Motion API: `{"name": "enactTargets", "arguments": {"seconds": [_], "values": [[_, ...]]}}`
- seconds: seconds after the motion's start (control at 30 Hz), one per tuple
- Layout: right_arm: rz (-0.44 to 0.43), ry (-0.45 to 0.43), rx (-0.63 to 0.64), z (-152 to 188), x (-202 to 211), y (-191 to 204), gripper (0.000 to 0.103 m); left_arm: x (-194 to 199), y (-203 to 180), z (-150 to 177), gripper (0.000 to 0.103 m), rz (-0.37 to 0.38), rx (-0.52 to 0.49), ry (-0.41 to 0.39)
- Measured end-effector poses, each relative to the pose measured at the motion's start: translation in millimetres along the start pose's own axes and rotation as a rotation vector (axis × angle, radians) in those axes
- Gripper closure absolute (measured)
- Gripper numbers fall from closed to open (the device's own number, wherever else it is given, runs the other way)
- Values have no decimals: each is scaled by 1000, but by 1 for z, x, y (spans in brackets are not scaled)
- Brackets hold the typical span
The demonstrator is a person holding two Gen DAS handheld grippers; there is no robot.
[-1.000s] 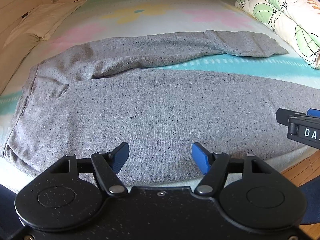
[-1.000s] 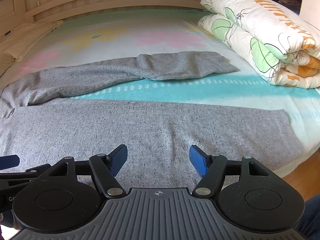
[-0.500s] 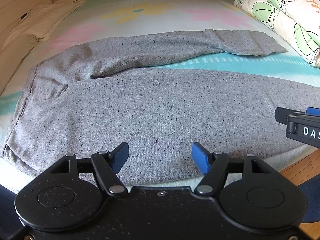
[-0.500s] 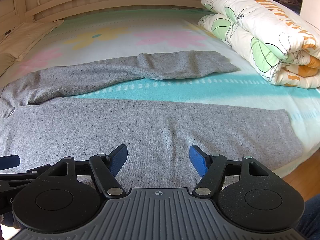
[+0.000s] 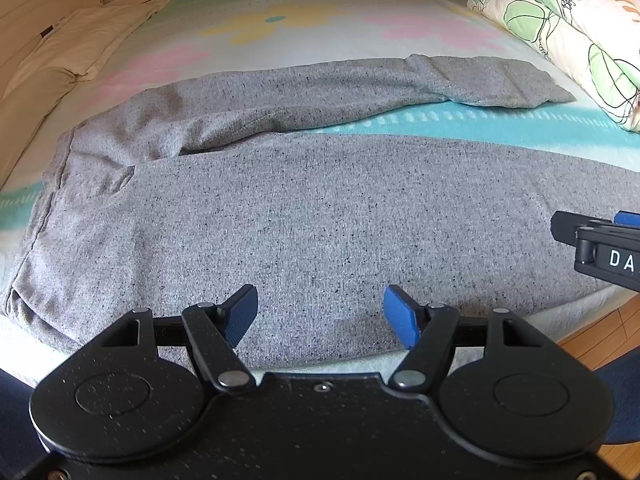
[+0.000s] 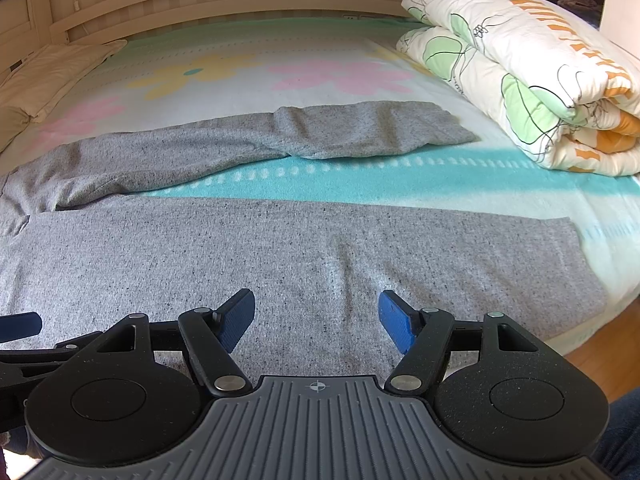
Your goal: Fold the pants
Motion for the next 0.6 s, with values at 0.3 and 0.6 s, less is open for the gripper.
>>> {"name": "enactTargets", "arguments": {"seconds": [0.3,0.6], "values": [[0,1,0,0,0,1,36,0,0,1,32,-1,-1,2],[-2,3,0,1,0,1,36,-1,0,-1,32,2,-5,8]]}}
Point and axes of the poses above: each gripper's, at about its wrist camera, not at the fingertips, and x roughly against the way its jaws point, y to its left, z to its underside, the point moved 5 cm from there along -x, roughly the way its jaws point, and after that the axes turned 9 degrees about -y, right-handed, at the moved point
